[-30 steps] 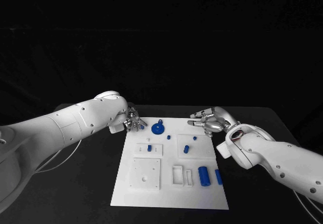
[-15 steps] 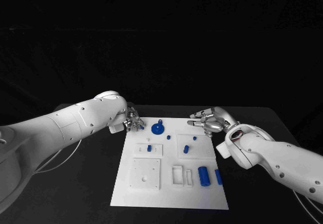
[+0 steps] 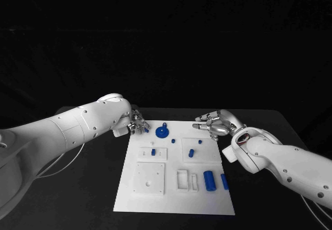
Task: Assemble the parts on the task board
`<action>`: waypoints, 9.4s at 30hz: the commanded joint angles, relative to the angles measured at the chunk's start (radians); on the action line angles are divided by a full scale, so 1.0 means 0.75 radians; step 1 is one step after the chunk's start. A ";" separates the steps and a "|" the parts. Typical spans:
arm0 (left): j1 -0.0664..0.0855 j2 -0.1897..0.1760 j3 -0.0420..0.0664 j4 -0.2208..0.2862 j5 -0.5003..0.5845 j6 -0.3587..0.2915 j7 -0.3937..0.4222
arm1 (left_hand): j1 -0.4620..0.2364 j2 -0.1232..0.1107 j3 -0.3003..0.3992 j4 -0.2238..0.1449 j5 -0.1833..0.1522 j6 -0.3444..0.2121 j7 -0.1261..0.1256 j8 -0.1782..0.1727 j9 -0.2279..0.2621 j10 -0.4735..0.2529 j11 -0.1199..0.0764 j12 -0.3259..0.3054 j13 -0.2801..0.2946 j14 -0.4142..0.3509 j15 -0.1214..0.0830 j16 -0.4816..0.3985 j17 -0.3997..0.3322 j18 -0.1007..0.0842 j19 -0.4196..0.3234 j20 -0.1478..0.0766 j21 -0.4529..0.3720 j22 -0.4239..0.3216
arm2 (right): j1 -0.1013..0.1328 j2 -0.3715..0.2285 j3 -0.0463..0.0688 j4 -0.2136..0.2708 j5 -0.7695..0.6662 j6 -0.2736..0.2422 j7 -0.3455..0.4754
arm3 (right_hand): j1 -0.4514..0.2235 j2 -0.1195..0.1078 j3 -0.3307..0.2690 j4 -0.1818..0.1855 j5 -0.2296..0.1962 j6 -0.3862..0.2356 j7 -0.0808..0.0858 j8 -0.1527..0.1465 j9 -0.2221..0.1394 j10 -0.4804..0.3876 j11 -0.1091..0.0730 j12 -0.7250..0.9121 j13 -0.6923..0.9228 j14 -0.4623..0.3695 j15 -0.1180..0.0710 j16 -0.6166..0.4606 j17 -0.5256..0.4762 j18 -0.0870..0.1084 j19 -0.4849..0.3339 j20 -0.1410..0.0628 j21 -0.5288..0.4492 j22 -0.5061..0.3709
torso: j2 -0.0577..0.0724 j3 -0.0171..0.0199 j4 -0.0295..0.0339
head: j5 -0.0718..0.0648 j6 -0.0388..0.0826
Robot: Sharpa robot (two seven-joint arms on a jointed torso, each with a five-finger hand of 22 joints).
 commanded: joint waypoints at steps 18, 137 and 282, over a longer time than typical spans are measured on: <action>0.014 -0.160 0.003 0.328 0.021 -0.262 -0.030 | -0.154 -0.116 0.463 -0.176 -0.082 0.244 -0.136 -0.107 0.157 0.064 -0.036 0.191 -0.011 0.092 -0.018 0.022 0.145 -0.003 0.006 -0.026 0.140 0.029 | -0.001 -0.008 0.001 -0.006 -0.005 0.006 0.009 | -0.010 -0.007 0.012 -0.001 0.008 0.011 -0.003 0.001 0.002 -0.008 -0.001 0.000 0.000 -0.007 -0.001 -0.005 -0.003 0.022 0.016 0.001 -0.006 0.102 | -0.022 0.0037 0.0151 | 0.002 -0.013; -0.141 -0.383 -0.079 0.838 -0.272 -0.447 -0.253 | -0.188 -0.126 0.500 -0.189 -0.051 0.266 -0.140 -0.107 0.143 0.064 -0.036 0.291 -0.007 0.118 -0.015 0.074 0.240 0.020 -0.004 -0.013 0.220 0.027 | -0.001 -0.014 0.001 -0.015 0.000 0.008 0.015 | -0.016 -0.006 0.021 -0.003 0.016 0.010 -0.003 0.001 0.002 -0.008 -0.001 0.000 -0.001 -0.006 -0.002 -0.006 -0.003 0.022 0.018 0.000 -0.012 0.102 | -0.080 0.0098 0.0495 | 0.006 -0.135; -0.140 -0.345 -0.077 0.805 -0.349 -0.395 -0.235 | -0.198 -0.358 0.122 0.464 -0.688 0.295 -0.147 -0.112 0.080 0.063 -0.031 0.301 -0.021 0.112 -0.018 0.065 0.210 0.011 0.015 -0.007 0.160 0.022 | -0.001 -0.010 0.001 -0.022 0.006 0.012 0.015 | -0.023 -0.008 0.044 -0.010 0.041 0.007 -0.002 0.000 0.002 -0.013 -0.001 -0.006 -0.006 -0.007 -0.002 -0.010 -0.005 0.022 0.018 0.000 -0.019 0.101 | -0.080 0.0082 0.0502 | -0.022 -0.149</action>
